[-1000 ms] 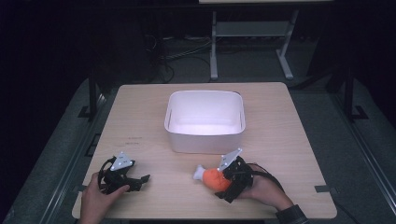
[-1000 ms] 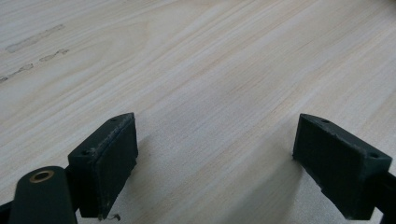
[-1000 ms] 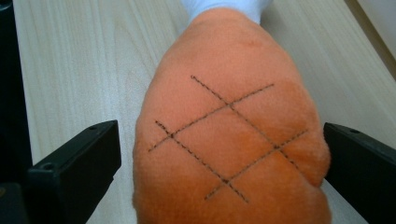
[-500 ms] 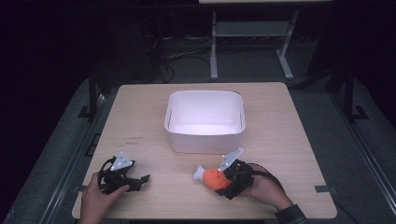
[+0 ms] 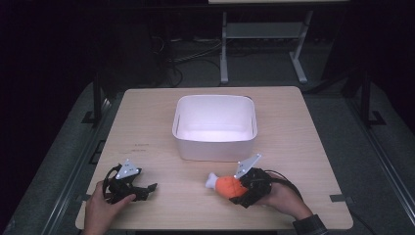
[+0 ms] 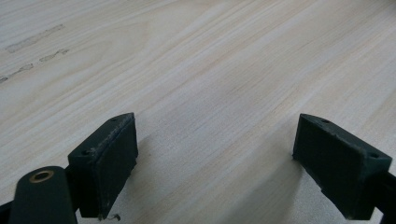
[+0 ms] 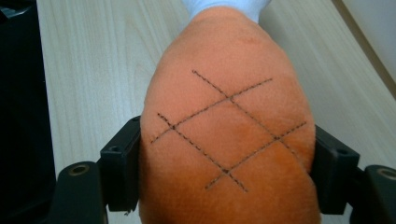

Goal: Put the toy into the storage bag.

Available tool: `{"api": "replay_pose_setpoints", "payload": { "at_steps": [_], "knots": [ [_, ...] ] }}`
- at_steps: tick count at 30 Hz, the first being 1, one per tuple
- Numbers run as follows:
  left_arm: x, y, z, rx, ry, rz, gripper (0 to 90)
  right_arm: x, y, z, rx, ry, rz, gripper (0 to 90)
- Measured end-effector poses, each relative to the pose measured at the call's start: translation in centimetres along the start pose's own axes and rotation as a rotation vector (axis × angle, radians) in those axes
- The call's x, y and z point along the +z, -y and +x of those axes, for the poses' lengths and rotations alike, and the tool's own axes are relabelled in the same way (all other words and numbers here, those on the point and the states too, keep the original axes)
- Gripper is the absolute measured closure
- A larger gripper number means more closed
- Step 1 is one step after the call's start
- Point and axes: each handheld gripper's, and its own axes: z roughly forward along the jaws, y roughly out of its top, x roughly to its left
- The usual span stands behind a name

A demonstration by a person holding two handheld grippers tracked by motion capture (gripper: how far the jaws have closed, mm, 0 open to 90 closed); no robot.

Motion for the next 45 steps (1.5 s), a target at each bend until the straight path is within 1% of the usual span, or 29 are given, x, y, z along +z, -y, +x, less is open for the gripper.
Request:
{"api": "replay_pose_setpoints", "payload": {
  "at_steps": [3,6,11,18,21,25,27,30,33,35,45],
  "knots": [
    [0.0,0.0,0.0,0.0,0.001,0.002,13.2,-0.4,0.2,-0.1,0.007,0.005,-0.006,26.3],
    [0.0,0.0,0.0,0.0,0.0,-0.001,13.2,-1.3,0.6,-0.2,0.012,0.013,-0.011,26.3],
    [0.0,0.0,0.0,0.0,0.0,-0.001,13.2,-2.3,1.3,-0.4,0.025,0.026,-0.021,26.3],
    [0.0,0.0,0.0,0.0,0.0,0.0,13.2,-3.7,2.7,-0.7,0.064,0.048,-0.027,26.3],
    [0.0,0.0,0.0,0.0,0.0,-0.001,13.2,-4.1,3.3,-0.9,0.073,0.055,-0.028,26.3],
    [0.0,0.0,0.0,0.0,0.0,0.0,13.2,-4.8,4.0,-1.1,0.101,0.063,-0.033,26.3],
    [0.0,0.0,0.0,-0.001,0.0,0.0,13.2,-5.0,4.1,-1.2,0.1,0.066,-0.033,26.2],
    [0.0,0.0,0.0,0.0,0.0,0.002,13.2,-5.9,4.7,-1.4,0.123,0.072,-0.042,26.3],
    [0.0,0.0,0.0,0.0,0.0,-0.001,13.2,-6.2,4.9,-1.5,0.126,0.076,-0.048,26.3],
    [0.0,0.0,0.0,0.0,0.0,0.002,13.2,-7.0,5.3,-1.7,0.136,0.087,-0.055,26.3],
    [0.0,0.0,0.0,0.0,0.001,0.002,13.2,-9.5,6.5,-2.5,0.161,0.122,-0.088,26.2]
  ]
}}
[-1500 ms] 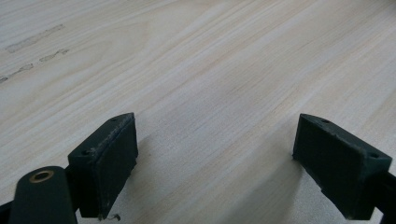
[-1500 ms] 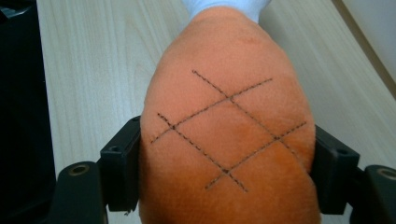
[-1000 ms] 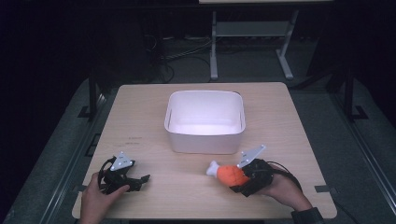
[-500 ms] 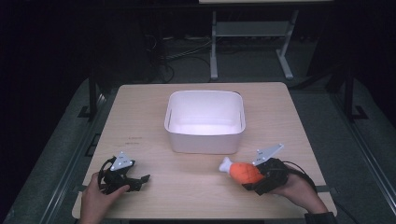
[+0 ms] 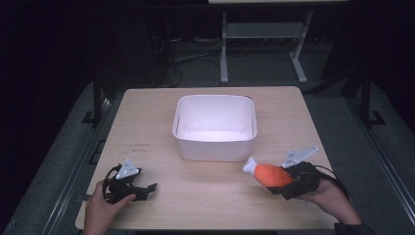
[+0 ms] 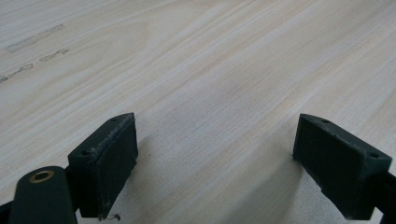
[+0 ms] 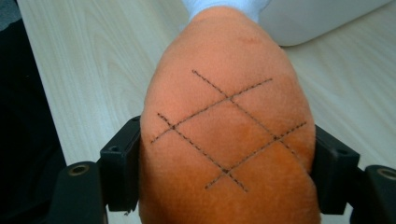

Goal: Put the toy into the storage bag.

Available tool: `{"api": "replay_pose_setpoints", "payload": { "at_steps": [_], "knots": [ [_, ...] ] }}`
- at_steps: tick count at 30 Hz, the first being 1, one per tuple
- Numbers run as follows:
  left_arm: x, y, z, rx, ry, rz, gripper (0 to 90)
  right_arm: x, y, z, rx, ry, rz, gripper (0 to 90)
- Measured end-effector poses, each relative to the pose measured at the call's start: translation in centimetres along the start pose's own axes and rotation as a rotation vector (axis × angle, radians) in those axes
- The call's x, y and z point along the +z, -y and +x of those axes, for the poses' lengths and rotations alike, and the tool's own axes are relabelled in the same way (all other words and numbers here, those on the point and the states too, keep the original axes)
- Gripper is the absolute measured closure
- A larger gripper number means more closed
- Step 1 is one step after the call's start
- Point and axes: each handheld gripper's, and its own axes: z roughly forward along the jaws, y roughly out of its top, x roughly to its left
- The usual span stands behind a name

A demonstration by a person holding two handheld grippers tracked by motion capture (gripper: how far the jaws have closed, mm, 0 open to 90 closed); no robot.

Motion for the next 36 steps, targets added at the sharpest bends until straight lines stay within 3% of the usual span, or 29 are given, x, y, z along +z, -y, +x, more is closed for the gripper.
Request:
{"api": "replay_pose_setpoints", "payload": {
  "at_steps": [11,24,36],
  "knots": [
    [0.0,0.0,0.0,-0.004,0.0,-0.005,13.2,-3.1,-0.5,-1.6,-0.002,-0.002,-0.068,26.2],
    [0.0,0.0,0.0,-0.004,0.001,0.001,13.2,-5.2,-2.2,-2.0,-0.035,-0.011,-0.084,26.2],
    [0.0,0.0,0.0,-0.007,0.001,-0.001,13.2,-6.8,-4.7,-3.2,-0.066,-0.007,-0.106,26.2]
  ]
}}
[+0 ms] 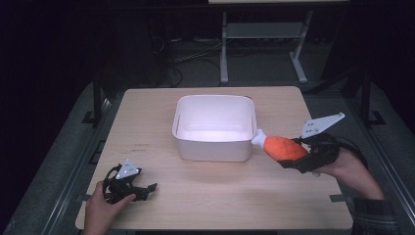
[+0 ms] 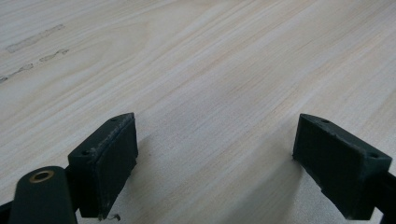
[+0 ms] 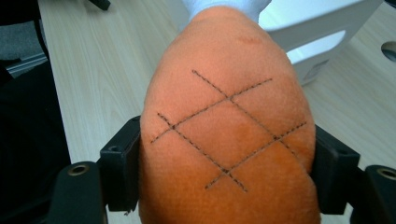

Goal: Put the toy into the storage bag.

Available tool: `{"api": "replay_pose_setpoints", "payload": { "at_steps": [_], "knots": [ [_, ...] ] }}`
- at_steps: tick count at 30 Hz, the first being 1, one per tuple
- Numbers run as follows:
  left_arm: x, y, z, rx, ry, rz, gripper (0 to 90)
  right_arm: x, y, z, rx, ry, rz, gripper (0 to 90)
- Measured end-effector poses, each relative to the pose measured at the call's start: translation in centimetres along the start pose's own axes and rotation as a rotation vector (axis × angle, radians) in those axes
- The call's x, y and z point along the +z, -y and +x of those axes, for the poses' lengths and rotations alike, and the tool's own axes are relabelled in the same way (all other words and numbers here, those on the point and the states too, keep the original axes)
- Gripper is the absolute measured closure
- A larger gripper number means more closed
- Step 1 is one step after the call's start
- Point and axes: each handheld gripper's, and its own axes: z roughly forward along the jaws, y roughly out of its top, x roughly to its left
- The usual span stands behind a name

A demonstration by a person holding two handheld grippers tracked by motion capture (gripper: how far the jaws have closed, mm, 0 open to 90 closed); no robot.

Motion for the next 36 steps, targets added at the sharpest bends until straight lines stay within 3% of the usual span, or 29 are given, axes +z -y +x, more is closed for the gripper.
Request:
{"api": "replay_pose_setpoints", "payload": {
  "at_steps": [16,36],
  "knots": [
    [0.0,0.0,0.0,0.003,-0.001,0.0,13.2,0.2,-4.1,-1.2,-0.064,-0.017,-0.005,26.1],
    [0.0,0.0,0.0,0.002,-0.002,-0.002,13.2,3.7,-10.8,-1.7,-0.154,-0.078,0.021,25.9]
  ]
}}
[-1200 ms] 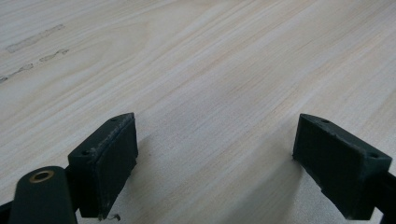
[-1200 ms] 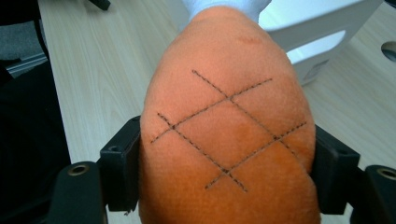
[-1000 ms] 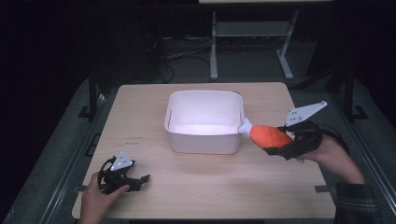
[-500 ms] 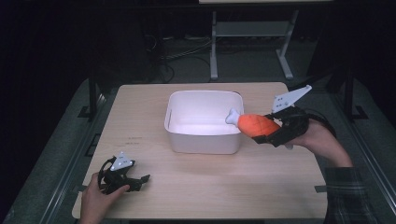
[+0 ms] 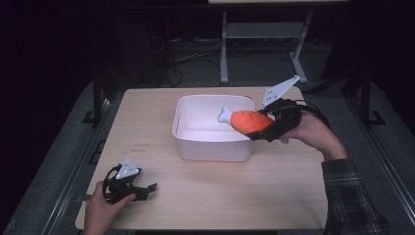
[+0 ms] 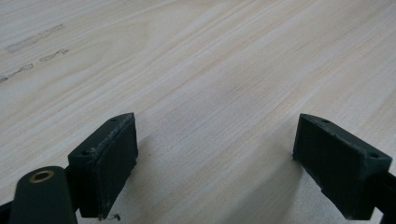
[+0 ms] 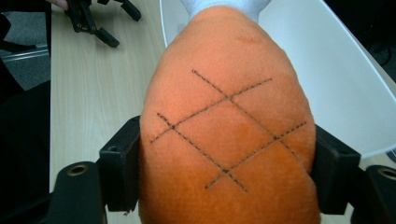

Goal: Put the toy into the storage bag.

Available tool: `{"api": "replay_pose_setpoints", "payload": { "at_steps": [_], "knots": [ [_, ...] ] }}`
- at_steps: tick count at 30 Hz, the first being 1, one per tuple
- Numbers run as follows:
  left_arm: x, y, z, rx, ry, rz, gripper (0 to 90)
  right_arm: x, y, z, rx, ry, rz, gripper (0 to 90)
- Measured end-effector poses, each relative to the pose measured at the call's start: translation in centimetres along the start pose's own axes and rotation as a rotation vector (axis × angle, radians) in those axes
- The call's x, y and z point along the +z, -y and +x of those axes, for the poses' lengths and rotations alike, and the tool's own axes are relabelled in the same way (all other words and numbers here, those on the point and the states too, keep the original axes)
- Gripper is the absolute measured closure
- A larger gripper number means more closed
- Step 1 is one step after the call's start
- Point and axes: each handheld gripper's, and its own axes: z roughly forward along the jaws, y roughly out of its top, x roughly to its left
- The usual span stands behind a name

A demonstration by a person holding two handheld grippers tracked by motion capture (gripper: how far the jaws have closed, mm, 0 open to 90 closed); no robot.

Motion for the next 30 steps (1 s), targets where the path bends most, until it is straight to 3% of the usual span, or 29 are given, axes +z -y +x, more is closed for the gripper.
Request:
{"api": "replay_pose_setpoints", "payload": {
  "at_steps": [18,30],
  "knots": [
    [0.0,0.0,0.0,0.003,0.0,0.003,13.2,4.0,-4.9,-1.7,-0.104,-0.051,0.031,25.2],
    [0.0,0.0,0.0,0.002,0.0,0.001,13.2,7.5,-7.0,-2.0,-0.162,-0.101,0.094,24.3]
  ]
}}
